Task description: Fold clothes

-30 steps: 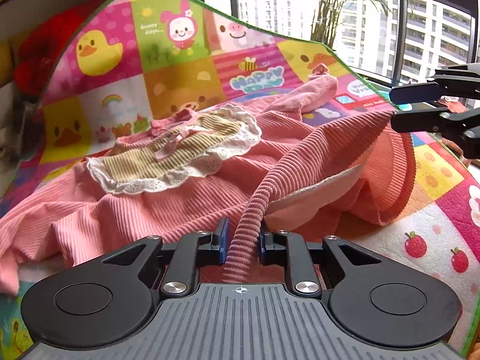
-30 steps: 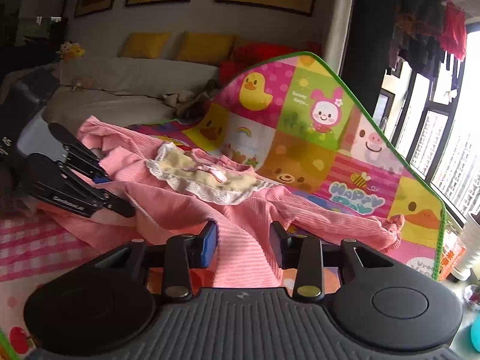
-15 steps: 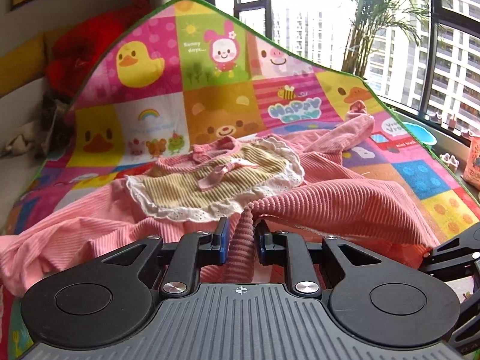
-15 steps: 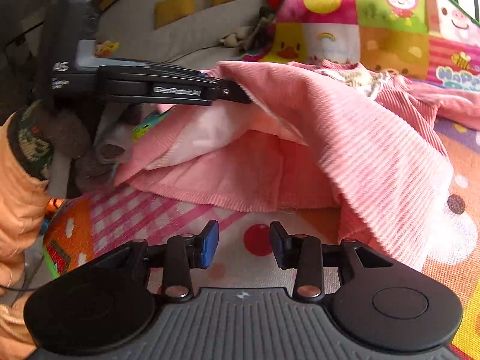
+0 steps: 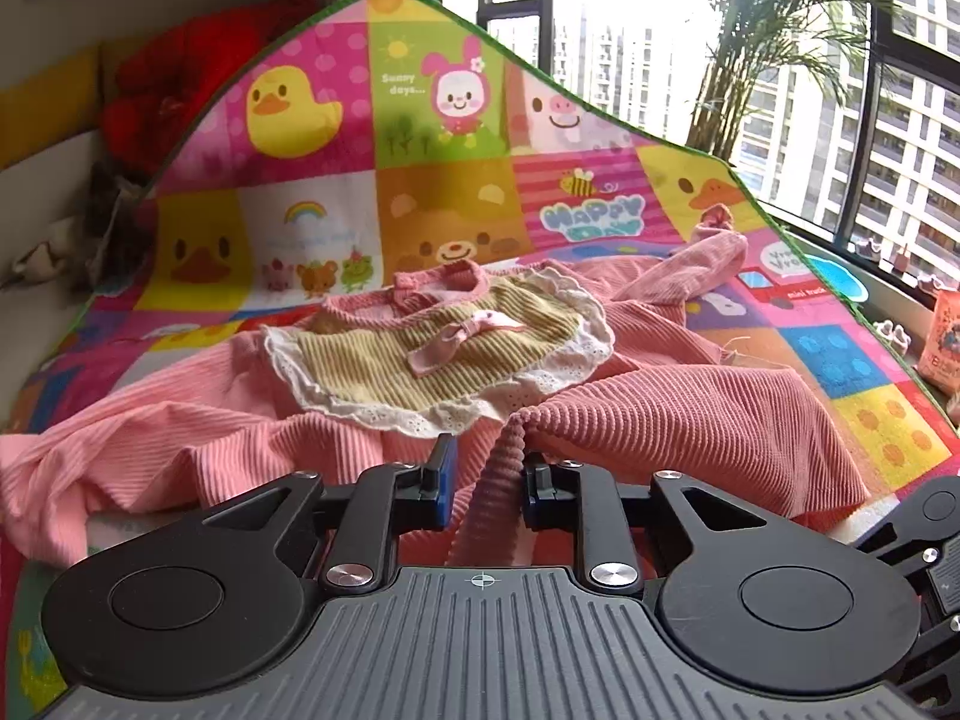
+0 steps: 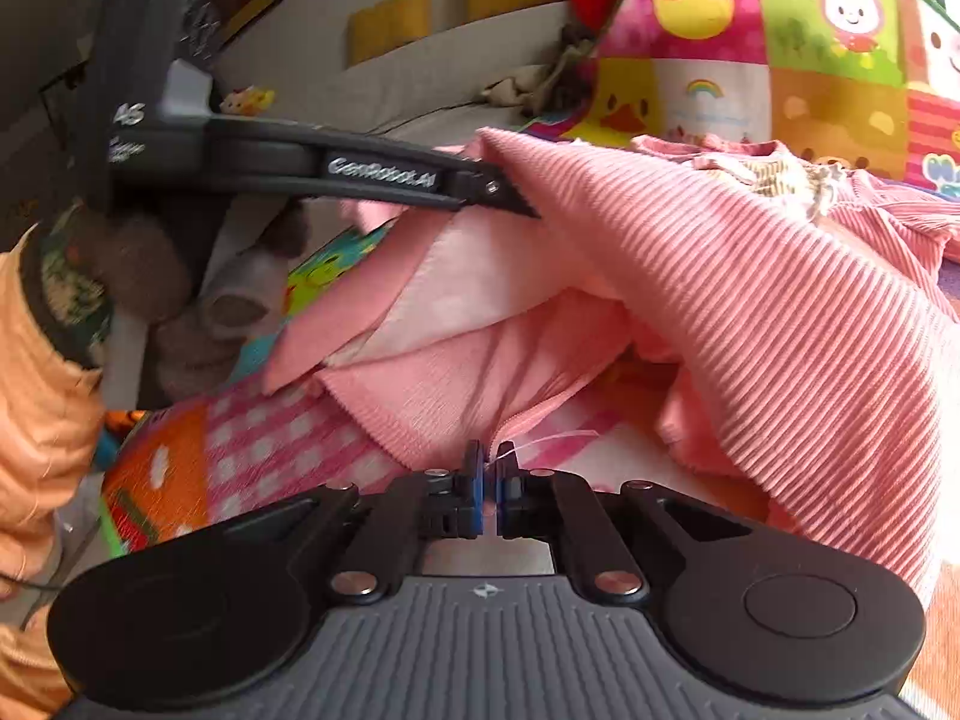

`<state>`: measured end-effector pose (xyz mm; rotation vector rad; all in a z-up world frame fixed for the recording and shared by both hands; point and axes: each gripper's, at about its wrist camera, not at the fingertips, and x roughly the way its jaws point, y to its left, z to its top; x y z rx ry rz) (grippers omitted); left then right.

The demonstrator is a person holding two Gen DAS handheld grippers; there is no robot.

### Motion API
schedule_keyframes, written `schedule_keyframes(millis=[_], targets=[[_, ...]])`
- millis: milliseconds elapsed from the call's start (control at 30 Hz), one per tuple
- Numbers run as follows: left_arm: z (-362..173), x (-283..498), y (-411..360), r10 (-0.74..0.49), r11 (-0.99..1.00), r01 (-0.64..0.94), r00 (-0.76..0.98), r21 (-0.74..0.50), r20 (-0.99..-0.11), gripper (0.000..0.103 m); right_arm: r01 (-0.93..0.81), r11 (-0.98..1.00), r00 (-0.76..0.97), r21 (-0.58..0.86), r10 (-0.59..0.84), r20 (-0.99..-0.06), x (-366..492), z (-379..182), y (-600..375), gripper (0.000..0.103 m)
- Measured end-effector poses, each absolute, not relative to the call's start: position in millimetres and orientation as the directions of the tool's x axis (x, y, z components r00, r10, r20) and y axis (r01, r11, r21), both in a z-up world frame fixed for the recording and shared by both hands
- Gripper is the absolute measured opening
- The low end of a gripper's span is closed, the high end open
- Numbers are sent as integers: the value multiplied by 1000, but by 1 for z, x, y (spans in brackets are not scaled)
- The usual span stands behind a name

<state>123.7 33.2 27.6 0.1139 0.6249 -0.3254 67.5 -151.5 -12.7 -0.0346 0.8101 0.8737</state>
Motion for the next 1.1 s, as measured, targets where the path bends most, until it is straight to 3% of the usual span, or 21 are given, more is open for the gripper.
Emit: schedule_keyframes(millis=[133,233,400,600,667,800,1100], targets=[[27,123,34,-266,941,339,759,11,-594,25,-769,605,335,206,656,-677,45,-6,-155,6],[24,127,35,-260,945,327,757,3,-599,25,-783,612,406,113,641,-651,33,5,-162,6],[25,127,36,-261,947,323,758,-4,-597,25,-679,723,621,-129,471,-627,42,3,-160,10],[26,126,36,-258,947,321,758,-3,-599,25,-579,774,718,-257,334,-611,58,-14,-160,10],[26,126,37,-258,947,320,758,-4,-599,26,-606,755,704,-253,360,-612,55,-11,-161,10],[25,125,38,-259,948,318,759,-7,-597,26,-620,734,701,-278,359,-616,45,-8,-164,22],[25,126,37,-257,949,314,758,-10,-600,27,-576,750,757,-327,338,-558,49,-13,-160,23]])
